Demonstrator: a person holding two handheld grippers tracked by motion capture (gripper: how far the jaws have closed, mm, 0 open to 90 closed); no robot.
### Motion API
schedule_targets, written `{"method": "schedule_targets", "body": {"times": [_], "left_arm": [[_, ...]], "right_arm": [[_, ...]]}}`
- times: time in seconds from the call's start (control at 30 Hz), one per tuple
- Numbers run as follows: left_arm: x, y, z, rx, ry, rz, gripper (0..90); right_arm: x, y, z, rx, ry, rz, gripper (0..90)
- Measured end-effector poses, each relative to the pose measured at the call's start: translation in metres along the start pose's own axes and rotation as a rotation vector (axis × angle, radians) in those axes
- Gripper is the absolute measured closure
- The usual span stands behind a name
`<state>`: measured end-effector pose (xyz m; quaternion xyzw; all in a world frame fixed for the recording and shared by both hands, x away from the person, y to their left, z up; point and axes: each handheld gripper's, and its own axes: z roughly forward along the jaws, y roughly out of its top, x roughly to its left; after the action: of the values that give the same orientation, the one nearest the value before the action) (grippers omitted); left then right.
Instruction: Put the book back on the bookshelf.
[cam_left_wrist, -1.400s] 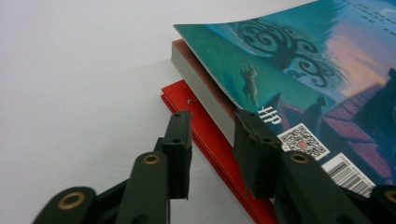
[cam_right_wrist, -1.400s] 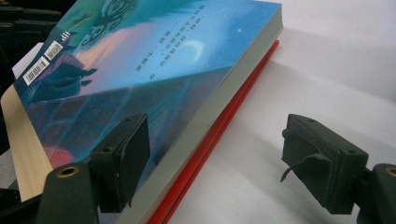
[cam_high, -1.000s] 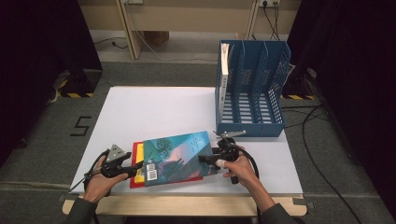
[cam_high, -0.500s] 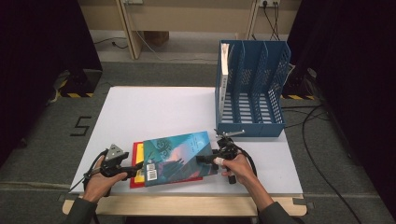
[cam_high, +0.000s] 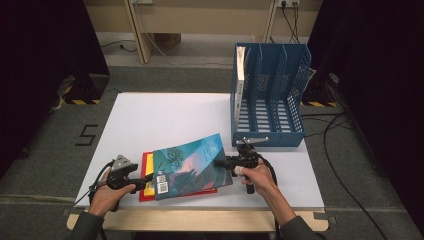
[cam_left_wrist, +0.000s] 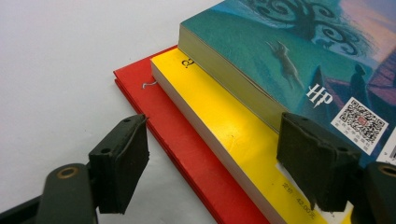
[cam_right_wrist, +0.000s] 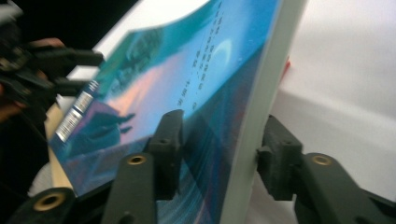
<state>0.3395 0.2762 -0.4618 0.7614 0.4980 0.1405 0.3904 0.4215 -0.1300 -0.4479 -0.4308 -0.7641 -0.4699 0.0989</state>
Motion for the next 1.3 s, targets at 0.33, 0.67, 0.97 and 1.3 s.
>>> {"method": "schedule_targets", "body": {"times": [0.33,0.67,0.97,1.3], "left_arm": [[-0.001,0.0,0.0,-0.003,0.004,0.013,24.8],[-0.001,0.0,0.0,-0.007,0.004,0.017,24.6],[0.001,0.001,0.003,-0.015,0.029,0.05,14.3],[0.012,0.0,0.0,-0.043,0.08,0.021,14.7]], "right_arm": [[-0.002,0.022,-0.001,0.017,0.087,0.04,63.1],[0.01,0.037,-0.003,0.009,0.094,-0.008,70.1],[0.046,0.06,-0.018,0.025,0.037,-0.142,72.7],[0.087,0.109,-0.037,0.086,-0.069,-0.324,73.9]]}}
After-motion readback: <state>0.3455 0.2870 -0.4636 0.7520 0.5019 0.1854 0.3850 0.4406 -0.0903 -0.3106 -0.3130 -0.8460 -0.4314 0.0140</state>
